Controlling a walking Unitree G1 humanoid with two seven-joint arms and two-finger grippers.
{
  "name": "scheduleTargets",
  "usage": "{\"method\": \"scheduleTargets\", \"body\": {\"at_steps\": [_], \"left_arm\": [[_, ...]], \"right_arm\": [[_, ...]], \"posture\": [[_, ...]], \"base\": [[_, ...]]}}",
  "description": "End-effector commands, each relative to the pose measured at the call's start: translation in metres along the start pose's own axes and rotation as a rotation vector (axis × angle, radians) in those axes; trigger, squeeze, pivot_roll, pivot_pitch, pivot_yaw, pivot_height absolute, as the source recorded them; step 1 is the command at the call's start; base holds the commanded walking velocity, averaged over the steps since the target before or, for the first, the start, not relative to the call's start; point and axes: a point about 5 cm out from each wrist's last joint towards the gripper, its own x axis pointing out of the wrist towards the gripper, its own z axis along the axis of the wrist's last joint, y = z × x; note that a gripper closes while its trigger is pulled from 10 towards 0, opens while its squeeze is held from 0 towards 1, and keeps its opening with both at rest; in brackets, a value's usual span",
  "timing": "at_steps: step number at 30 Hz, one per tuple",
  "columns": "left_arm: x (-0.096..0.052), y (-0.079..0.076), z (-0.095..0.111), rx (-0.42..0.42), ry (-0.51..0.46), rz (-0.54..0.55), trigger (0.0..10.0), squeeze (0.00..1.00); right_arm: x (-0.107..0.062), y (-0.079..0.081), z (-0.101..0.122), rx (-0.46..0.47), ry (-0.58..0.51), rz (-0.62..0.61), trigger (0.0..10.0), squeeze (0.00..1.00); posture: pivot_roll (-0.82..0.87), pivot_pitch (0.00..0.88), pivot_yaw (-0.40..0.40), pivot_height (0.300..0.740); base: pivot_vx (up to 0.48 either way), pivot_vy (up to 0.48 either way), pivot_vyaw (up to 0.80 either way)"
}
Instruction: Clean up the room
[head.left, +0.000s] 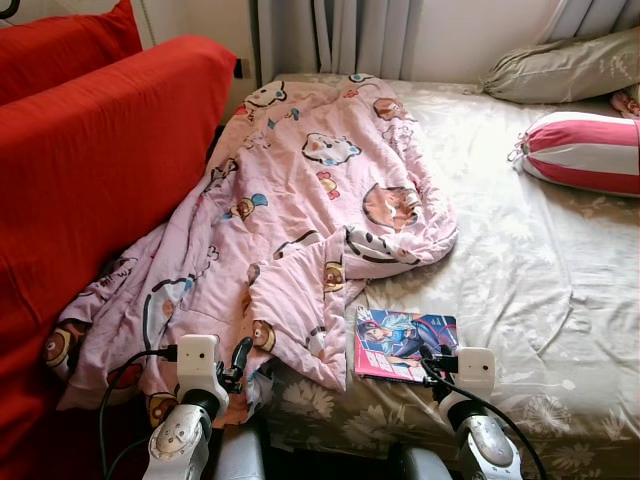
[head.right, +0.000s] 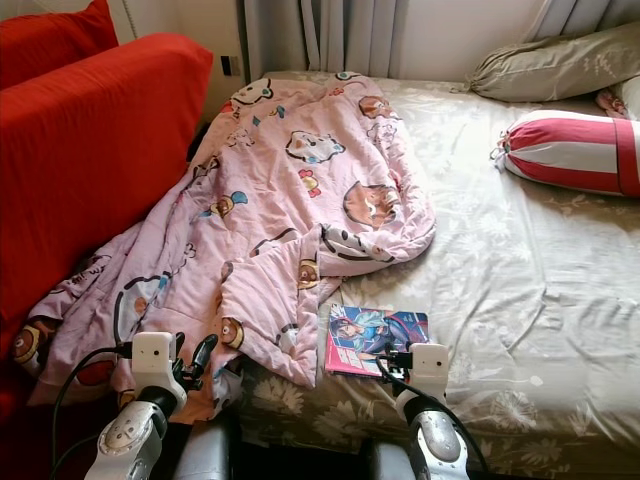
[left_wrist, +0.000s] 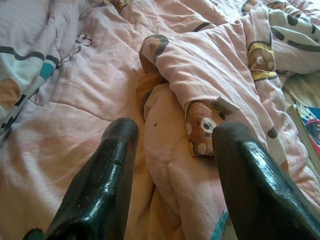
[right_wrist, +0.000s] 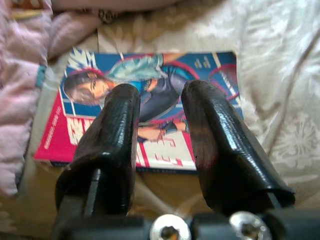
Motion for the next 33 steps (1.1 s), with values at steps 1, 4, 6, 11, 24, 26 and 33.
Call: {"method": "scheduleTargets", "body": {"at_steps": [1, 4, 6, 11, 24, 26, 33], "left_arm": [[-0.002, 0.001, 0.0, -0.001, 0.001, 0.001, 10.0, 0.0], [-0.001, 0.0, 0.002, 0.003, -0.002, -0.002, 10.0, 0.0], [-0.001, 0.001, 0.002, 0.006, -0.001, -0.001, 10.0, 0.0], [-0.003, 0.001, 0.003, 0.0, 0.0, 0.004, 10.0, 0.0], [-0.017, 0.006, -0.003, 0.007, 0.029, 0.013, 10.0, 0.0], [-0.019, 0.008, -0.004, 0.007, 0.032, 0.018, 10.0, 0.0], [-0.022, 0.01, -0.004, 0.006, 0.039, 0.034, 10.0, 0.0]], "right_arm": [[0.0, 0.0, -0.001, -0.005, 0.005, -0.003, 10.0, 0.0], [0.002, -0.002, 0.001, -0.018, 0.005, -0.01, 10.0, 0.0], [0.004, -0.002, 0.001, -0.046, 0.026, -0.006, 10.0, 0.0], [0.008, -0.001, 0.003, -0.122, 0.055, 0.008, 10.0, 0.0], [0.027, -0.011, 0.035, -0.728, 0.021, 0.011, 10.0, 0.0], [0.027, -0.01, 0.037, -0.778, 0.007, 0.024, 10.0, 0.0], [0.025, -0.004, 0.027, -1.063, 0.019, 0.089, 10.0, 1.0]], "posture": [[0.07, 0.118, -0.024, 0.582], [0.08, 0.132, -0.024, 0.582], [0.08, 0.145, -0.023, 0.582], [0.09, 0.168, -0.022, 0.582], [0.11, 0.226, -0.018, 0.582], [0.11, 0.23, -0.019, 0.582], [0.11, 0.254, -0.024, 0.582]], "base": [[0.0, 0.0, 0.0], [0.0, 0.0, 0.0], [0.0, 0.0, 0.0], [0.0, 0.0, 0.0], [0.0, 0.0, 0.0], [0.0, 0.0, 0.0], [0.0, 0.0, 0.0]]}}
